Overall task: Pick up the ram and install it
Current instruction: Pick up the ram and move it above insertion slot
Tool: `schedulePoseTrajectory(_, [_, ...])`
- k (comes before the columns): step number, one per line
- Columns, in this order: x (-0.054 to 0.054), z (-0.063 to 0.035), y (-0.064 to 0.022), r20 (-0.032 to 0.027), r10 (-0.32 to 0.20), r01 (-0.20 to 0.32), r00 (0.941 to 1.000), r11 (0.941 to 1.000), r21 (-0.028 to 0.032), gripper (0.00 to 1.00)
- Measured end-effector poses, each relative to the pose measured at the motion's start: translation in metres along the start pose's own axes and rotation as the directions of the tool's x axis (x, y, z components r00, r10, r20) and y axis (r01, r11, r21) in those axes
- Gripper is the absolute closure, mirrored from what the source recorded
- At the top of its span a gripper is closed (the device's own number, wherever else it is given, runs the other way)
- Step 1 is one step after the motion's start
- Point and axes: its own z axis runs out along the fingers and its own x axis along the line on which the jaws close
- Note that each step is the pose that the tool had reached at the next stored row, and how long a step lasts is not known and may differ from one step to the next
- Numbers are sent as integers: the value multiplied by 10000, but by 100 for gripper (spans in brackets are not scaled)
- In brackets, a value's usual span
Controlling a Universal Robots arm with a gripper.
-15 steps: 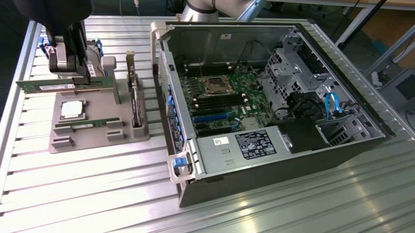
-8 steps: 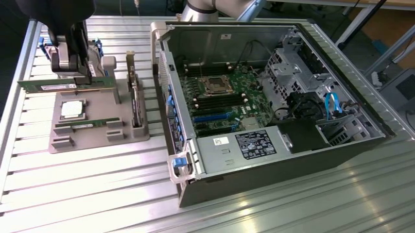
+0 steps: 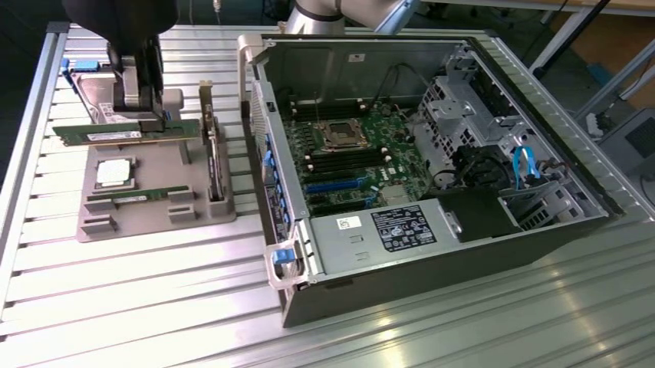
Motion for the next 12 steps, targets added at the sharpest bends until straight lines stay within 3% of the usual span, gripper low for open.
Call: schedulePoseTrajectory(12, [-7,-17,-383,-17,2,-2,10000,10000,-50,88])
